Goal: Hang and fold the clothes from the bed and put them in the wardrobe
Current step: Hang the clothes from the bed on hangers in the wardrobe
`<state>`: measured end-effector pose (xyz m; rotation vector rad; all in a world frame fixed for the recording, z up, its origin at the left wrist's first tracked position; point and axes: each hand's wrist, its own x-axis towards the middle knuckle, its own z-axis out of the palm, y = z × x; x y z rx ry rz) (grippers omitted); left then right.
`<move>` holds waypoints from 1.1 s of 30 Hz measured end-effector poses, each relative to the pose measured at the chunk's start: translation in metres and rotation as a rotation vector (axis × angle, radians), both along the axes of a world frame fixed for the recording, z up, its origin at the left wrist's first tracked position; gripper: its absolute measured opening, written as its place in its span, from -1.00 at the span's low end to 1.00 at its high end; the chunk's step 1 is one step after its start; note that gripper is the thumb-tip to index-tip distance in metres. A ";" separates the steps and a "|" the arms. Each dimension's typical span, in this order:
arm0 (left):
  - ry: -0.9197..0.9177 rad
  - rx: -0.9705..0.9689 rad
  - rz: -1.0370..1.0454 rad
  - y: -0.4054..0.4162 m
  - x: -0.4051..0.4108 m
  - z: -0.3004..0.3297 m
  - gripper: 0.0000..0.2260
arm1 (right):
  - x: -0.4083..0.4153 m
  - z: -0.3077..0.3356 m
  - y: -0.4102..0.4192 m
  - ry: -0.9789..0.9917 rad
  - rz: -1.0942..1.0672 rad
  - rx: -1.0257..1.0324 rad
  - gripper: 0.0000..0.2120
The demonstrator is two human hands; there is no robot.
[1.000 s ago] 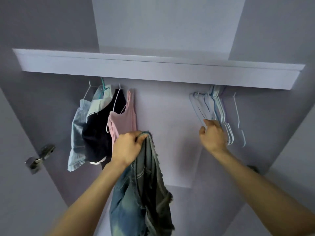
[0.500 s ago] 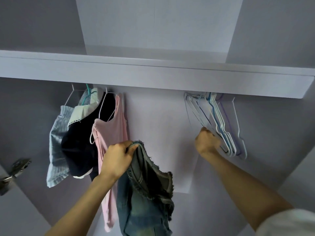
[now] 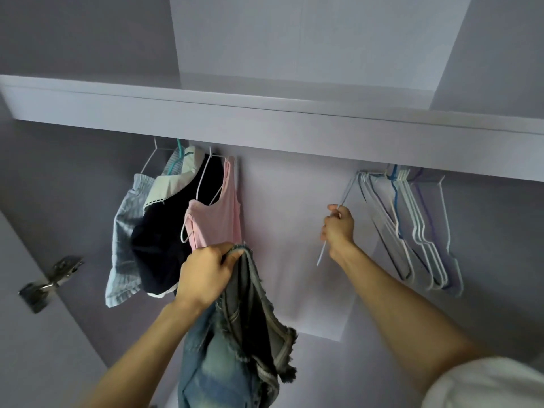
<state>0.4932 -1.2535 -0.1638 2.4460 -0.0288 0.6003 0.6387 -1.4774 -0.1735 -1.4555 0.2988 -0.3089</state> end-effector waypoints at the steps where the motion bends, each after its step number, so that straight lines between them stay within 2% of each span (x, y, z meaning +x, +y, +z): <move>1: 0.002 0.002 0.009 0.003 -0.001 -0.002 -0.81 | 0.003 -0.004 0.001 -0.029 -0.021 -0.134 -0.68; 4: -0.002 0.009 0.042 0.010 -0.004 -0.006 -0.79 | -0.002 -0.005 0.004 -0.126 -0.021 -0.332 -0.74; 8: -0.031 -0.013 0.084 0.022 -0.014 -0.008 -0.79 | -0.030 -0.010 0.015 -0.188 0.091 -0.361 -0.86; 11: -0.059 -0.068 0.095 0.032 -0.032 -0.015 -0.79 | -0.059 -0.038 0.024 -0.111 0.235 -0.359 -0.71; 14: -0.012 -0.047 0.190 0.045 -0.061 -0.025 -0.74 | -0.109 -0.065 0.036 -0.117 0.267 -0.365 -0.55; 17: 0.103 0.051 0.296 0.061 -0.090 -0.034 -0.69 | -0.159 -0.083 0.050 -0.186 0.183 -0.294 -0.53; 19: 0.162 0.070 0.290 0.071 -0.110 -0.037 -0.68 | -0.185 -0.080 0.061 -0.203 0.173 -0.225 -0.60; 20: 0.185 0.034 0.264 0.073 -0.114 -0.038 -0.68 | -0.192 -0.074 0.066 -0.199 0.192 -0.203 -0.66; 22: 0.245 -0.158 0.217 0.078 -0.125 -0.040 -0.66 | -0.211 -0.062 0.077 -0.197 0.229 -0.230 -0.77; 25: 0.330 -0.479 0.201 0.096 -0.138 -0.047 -0.64 | -0.237 -0.051 0.090 -0.209 0.156 -0.242 -0.64; 27: 0.371 -0.550 0.193 0.107 -0.147 -0.050 -0.65 | -0.247 -0.046 0.088 -0.166 0.081 -0.086 -0.61; 30: 0.380 -0.619 0.152 0.119 -0.166 -0.047 -0.71 | -0.258 -0.033 0.085 -0.059 0.120 0.218 -0.71; 31: 0.374 -0.662 0.127 0.120 -0.171 -0.045 -0.72 | -0.260 -0.031 0.086 -0.006 0.175 0.228 -0.74; 33: 0.356 -0.737 0.051 0.120 -0.182 -0.038 -0.73 | -0.267 -0.030 0.093 0.068 0.365 0.083 -0.85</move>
